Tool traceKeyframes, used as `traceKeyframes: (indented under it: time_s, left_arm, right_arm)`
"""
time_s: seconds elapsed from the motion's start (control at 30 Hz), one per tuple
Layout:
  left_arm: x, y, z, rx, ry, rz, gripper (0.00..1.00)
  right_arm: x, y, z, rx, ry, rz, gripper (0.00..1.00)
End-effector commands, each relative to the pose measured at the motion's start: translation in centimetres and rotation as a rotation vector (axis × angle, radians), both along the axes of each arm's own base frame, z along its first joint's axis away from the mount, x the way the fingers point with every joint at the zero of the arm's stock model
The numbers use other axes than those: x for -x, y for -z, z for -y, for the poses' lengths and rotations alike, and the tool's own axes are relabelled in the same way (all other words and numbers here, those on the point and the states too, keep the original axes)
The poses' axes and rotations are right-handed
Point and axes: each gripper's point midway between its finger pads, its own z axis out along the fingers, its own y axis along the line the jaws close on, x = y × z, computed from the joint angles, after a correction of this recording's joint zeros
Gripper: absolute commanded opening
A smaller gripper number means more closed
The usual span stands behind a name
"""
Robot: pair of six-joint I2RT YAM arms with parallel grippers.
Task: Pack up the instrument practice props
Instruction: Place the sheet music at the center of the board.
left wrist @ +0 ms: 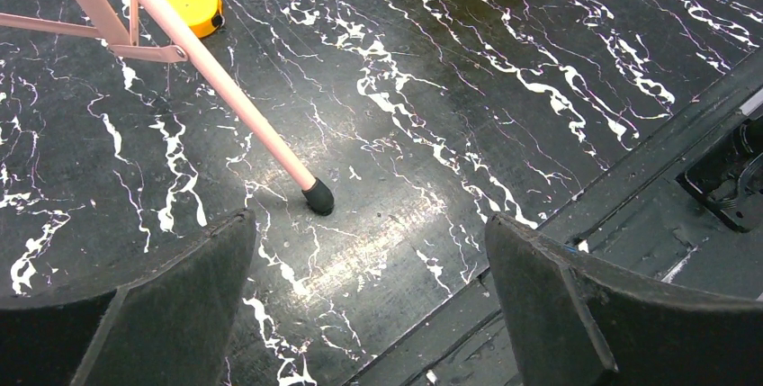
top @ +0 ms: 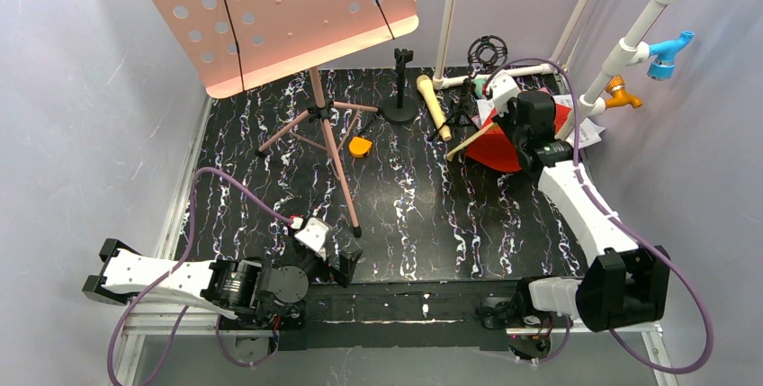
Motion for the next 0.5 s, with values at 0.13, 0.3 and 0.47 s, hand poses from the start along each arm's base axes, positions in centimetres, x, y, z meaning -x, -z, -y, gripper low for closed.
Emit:
traceKeyframes:
  time_s: [0.13, 0.3, 0.47]
  left_arm:
    - [1.7, -0.1, 0.6, 0.021, 0.065, -0.002, 0.98]
    - [1.8, 0.0, 0.6, 0.02, 0.067, -0.007, 0.98]
    - [1.7, 0.0, 0.4, 0.019, 0.063, -0.008, 0.98]
  right_arm:
    - [-2.6, -4.0, 1.5, 0.203, 0.002, -0.05, 0.01]
    - [-1.8, -2.6, 1.1, 0.41, -0.216, -0.235, 0.01]
    - [-1.9, -1.8, 2.1, 0.559, -0.292, -0.429, 0.01]
